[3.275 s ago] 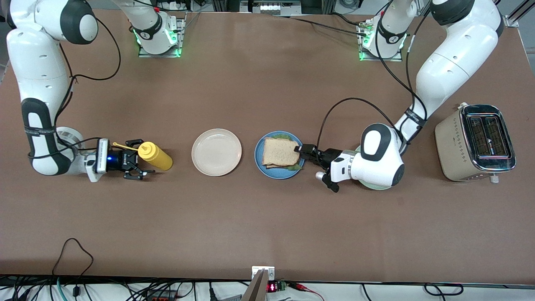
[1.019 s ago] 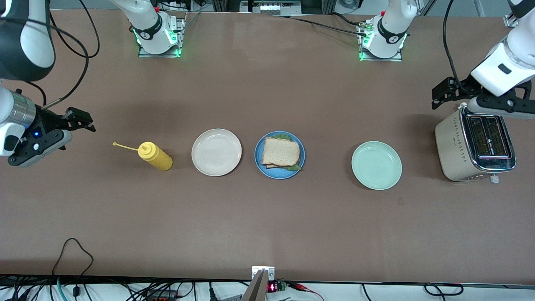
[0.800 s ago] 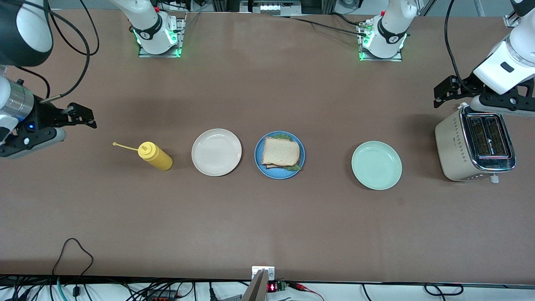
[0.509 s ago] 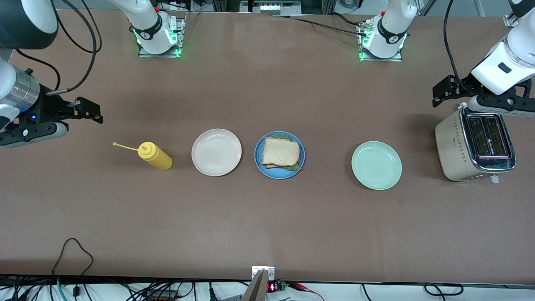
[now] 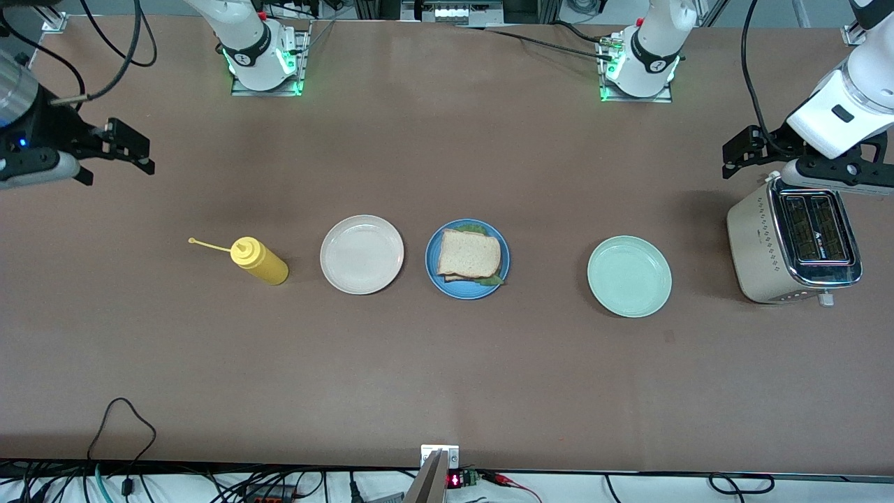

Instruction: Make sandwich in blue plate with both arms

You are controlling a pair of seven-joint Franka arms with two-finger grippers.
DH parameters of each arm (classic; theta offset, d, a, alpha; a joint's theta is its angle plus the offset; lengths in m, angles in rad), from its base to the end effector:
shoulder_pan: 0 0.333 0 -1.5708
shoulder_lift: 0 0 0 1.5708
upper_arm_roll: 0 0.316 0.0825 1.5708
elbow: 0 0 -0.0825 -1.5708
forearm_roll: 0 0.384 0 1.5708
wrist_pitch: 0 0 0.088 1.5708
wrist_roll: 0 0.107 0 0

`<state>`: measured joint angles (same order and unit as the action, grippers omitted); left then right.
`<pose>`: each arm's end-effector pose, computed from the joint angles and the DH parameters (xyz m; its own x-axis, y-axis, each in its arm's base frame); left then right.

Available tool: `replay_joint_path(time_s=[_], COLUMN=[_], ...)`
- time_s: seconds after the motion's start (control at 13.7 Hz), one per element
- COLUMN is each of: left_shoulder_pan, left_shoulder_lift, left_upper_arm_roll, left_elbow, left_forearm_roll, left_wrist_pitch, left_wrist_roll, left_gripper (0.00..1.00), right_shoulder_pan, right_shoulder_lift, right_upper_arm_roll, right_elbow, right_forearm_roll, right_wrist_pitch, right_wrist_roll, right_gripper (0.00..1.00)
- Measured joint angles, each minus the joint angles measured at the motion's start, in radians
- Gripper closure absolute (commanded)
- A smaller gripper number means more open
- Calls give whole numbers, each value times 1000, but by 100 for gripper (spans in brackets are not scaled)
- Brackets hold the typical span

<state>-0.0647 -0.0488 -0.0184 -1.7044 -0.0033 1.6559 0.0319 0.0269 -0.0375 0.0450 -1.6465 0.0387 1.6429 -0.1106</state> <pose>0.5427 -0.0458 0.5953 0.9934 -0.1144 0.0004 -0.1144 -0.9934 0.0024 0.5473 0.0438 0.6157 0.9832 0.1786 0.0377 0.1799 -0.9831 -0.0330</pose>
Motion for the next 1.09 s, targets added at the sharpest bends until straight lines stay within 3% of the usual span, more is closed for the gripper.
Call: replay_joint_path(time_s=[0.22,1.09], left_shoulder_pan=[0,0], left_shoulder_lift=[0,0], left_upper_arm_roll=[0,0], left_elbow=[0,0], left_forearm_roll=[0,0], left_wrist_pitch=[0,-3], left_wrist_roll=[0,0], left_gripper=[0,0], right_shoulder_pan=[0,-1], right_shoulder_lift=[-49,-50], right_upper_arm_roll=[5,13], right_elbow=[-64,-66], right_forearm_roll=[-3,-59], right_wrist_pitch=[13,13], right_wrist_roll=[12,16], right_gripper=[0,0])
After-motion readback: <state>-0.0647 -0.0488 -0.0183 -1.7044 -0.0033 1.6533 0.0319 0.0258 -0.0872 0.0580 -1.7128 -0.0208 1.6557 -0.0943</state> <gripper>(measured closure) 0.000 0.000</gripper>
